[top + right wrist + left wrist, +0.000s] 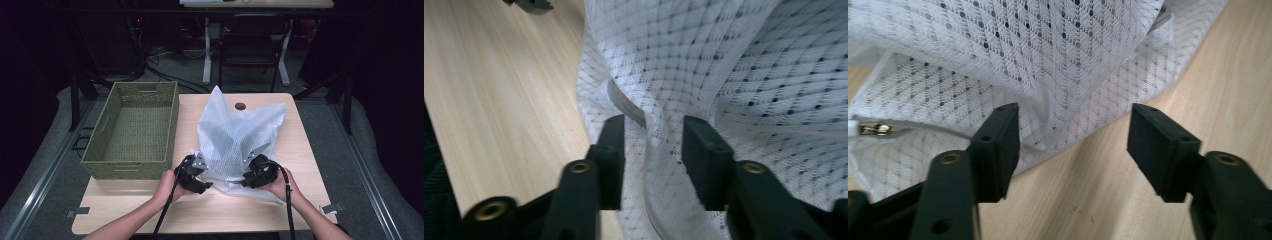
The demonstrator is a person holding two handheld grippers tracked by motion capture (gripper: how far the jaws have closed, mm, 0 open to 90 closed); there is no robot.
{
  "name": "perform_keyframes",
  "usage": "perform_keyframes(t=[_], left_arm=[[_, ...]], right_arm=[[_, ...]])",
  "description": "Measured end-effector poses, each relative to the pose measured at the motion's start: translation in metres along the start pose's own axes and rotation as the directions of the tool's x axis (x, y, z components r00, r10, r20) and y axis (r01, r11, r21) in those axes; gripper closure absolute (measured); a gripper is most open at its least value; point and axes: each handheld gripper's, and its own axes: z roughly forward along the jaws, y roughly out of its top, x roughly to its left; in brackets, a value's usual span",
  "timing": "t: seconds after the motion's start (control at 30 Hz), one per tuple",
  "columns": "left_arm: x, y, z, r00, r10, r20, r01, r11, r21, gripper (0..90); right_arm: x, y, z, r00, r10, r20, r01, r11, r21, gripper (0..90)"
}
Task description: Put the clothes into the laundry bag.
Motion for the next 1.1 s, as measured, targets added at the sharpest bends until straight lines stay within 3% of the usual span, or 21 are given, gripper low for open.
perform_keyframes(t=[0.2, 0.33, 0.6, 0.8, 0.93, 1.1], left_arm=[[0.000, 0.004, -0.016, 0.9984, -0.014, 0.055, 0.016, 0.9989, -0.043, 16.9], [-0.004, 0.004, -0.033, 0.9981, -0.021, 0.057, 0.025, 0.9968, -0.076, 14.6], [-0.004, -0.011, -0.070, 0.9987, -0.051, 0.001, 0.051, 0.9938, -0.099, 14.2], [-0.002, -0.029, -0.097, 0.9944, -0.098, -0.041, 0.092, 0.9883, -0.122, 12.6], [0.000, -0.044, -0.112, 0.9876, -0.140, -0.071, 0.130, 0.9825, -0.134, 12.1], [0.004, -0.068, -0.129, 0.9718, -0.208, -0.112, 0.191, 0.9710, -0.144, 11.7]], right_arm=[[0.001, 0.002, -0.020, 0.9999, 0.005, 0.012, -0.004, 0.9979, -0.064, 29.7], [0.002, 0.002, -0.031, 0.9987, 0.032, 0.041, -0.029, 0.9969, -0.074, 16.8], [0.009, -0.008, -0.050, 0.9960, 0.053, 0.072, -0.045, 0.9930, -0.109, 5.0], [0.014, -0.022, -0.072, 0.9908, 0.079, 0.110, -0.061, 0.9862, -0.154, 1.1], [0.018, -0.035, -0.085, 0.9867, 0.102, 0.126, -0.080, 0.9828, -0.167, 0.2], [0.022, -0.052, -0.097, 0.9807, 0.129, 0.147, -0.099, 0.9762, -0.193, 0.2]])
